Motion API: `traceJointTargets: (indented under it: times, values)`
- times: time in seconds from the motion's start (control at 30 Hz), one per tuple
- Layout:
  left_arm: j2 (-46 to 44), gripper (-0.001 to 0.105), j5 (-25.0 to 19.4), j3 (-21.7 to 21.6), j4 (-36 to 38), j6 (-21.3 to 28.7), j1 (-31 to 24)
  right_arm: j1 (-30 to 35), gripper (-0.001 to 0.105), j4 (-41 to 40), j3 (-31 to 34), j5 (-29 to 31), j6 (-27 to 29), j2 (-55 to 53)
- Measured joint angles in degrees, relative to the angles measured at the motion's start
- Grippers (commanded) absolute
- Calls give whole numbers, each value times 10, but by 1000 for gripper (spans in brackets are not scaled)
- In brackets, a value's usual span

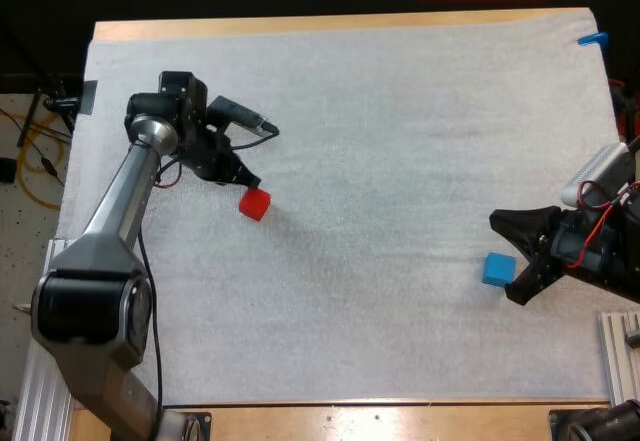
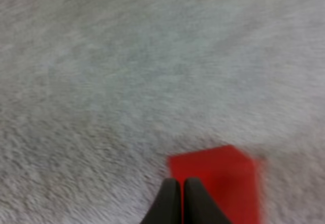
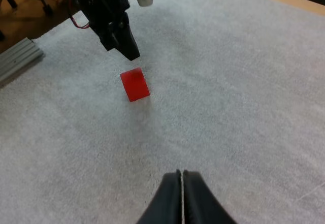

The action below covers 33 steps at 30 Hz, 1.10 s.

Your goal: Stack red cube on blue cube

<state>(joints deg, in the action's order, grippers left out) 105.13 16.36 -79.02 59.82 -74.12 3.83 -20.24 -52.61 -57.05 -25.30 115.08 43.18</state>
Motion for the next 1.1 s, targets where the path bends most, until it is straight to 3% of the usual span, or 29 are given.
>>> traceJointTargets:
  times: [0.2, 0.6, 0.7, 0.97, 1.1]
  values:
    - [-54, 0, -13, 0, 17, -2, 7, 0, 0, 11, 0, 0, 0, 0]
    - [-253, 0, -49, 6, 31, -5, -19, 0, 0, 12, 0, 0, 0, 0]
    - [-319, 0, -49, 33, 31, -11, -19, 0, 0, 12, 0, 0, 0, 0]
    - [-512, 0, -49, 153, 36, -38, -19, 0, 0, 12, 0, 0, 1, 0]
    - [-598, 0, -49, 182, 40, -56, -19, 0, 0, 12, 0, 0, 6, 0]
